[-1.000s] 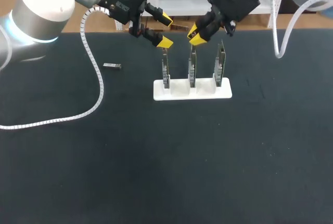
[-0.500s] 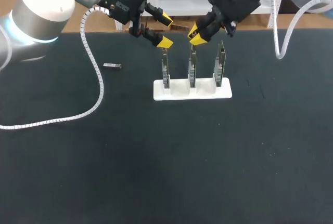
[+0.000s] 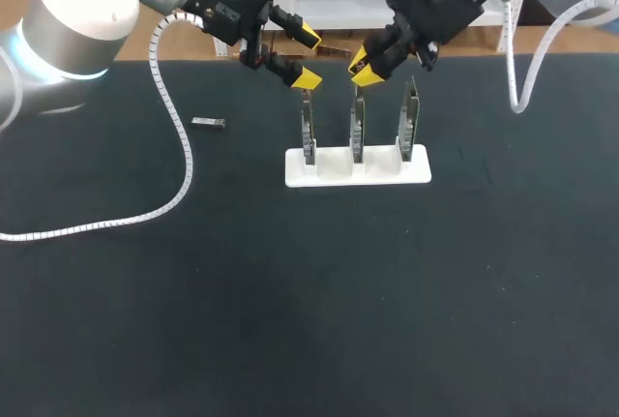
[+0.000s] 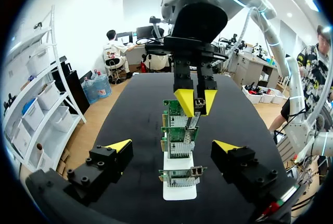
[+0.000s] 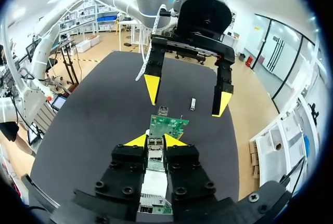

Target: Pick up the optical module with the left hand, and insert it into the network port with the right hand.

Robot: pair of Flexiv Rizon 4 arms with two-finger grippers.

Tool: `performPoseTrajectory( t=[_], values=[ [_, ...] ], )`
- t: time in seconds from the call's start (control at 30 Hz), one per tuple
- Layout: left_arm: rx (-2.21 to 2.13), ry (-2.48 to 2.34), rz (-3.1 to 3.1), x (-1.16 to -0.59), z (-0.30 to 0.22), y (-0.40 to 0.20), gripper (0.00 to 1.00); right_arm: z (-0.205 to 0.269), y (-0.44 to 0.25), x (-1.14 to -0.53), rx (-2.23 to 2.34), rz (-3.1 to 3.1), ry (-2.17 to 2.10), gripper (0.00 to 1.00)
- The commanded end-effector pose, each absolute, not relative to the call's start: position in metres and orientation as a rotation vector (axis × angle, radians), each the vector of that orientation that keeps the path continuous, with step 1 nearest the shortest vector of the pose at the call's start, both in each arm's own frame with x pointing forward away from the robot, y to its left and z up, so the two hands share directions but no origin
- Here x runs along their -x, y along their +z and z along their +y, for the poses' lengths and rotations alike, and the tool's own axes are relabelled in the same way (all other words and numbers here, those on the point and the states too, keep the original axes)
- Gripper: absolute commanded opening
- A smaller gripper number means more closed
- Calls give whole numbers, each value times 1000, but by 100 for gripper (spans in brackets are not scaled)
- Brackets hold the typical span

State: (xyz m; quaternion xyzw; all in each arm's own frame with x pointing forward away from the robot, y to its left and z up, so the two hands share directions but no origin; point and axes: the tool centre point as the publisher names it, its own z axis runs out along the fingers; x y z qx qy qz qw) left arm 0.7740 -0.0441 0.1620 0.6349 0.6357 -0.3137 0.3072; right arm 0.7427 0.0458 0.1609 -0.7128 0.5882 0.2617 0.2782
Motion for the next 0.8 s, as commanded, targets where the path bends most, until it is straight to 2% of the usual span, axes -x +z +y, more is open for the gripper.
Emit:
performPoseTrajectory(
  t=[0.03, 0.8],
  values=[
    [-1681, -827, 1685, -774, -44, 162, 100, 44, 160, -742, 1908, 1576, 692, 0],
    [-1681, -827, 1685, -774, -44, 162, 100, 44, 158, -743, 1879, 1585, 659, 0]
  ],
)
